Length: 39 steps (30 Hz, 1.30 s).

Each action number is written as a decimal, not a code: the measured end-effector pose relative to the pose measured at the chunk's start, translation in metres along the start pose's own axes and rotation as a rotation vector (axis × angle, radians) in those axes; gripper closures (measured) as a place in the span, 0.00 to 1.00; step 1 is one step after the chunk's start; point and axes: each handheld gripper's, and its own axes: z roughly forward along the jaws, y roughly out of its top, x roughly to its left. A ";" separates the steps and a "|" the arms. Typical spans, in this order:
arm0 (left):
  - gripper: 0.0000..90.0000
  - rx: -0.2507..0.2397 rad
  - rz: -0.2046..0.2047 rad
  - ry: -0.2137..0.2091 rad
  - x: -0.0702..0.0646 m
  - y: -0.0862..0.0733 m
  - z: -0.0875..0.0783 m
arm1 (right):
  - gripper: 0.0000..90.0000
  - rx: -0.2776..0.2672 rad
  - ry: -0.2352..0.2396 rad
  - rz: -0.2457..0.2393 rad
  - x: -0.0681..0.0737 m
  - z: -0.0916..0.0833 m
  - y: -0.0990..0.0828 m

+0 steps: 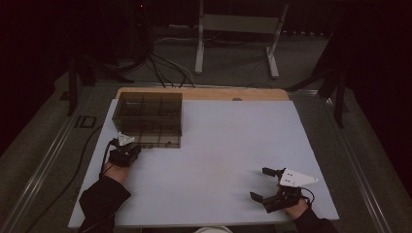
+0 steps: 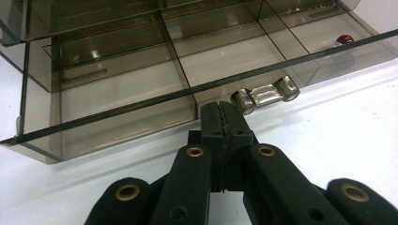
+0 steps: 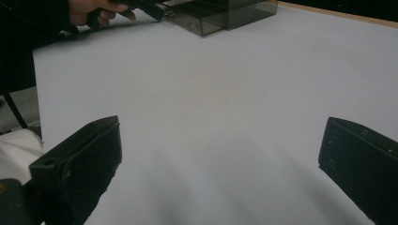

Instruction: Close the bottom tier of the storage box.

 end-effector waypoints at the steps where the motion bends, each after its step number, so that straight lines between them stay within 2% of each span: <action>1: 1.00 -0.001 -0.001 -0.001 0.000 0.000 0.001 | 0.00 0.000 0.000 0.000 0.000 0.000 0.000; 28: 1.00 -0.018 -0.004 -0.001 0.000 0.012 0.008 | 0.00 0.003 -0.003 -0.003 0.000 0.000 0.000; 33: 1.00 -0.033 -0.002 0.015 -0.001 0.014 0.009 | 0.00 0.006 -0.001 -0.005 0.000 0.000 0.000; 39: 1.00 -0.019 -0.002 0.009 0.001 0.016 0.012 | 0.00 0.003 -0.002 -0.005 0.000 0.000 -0.001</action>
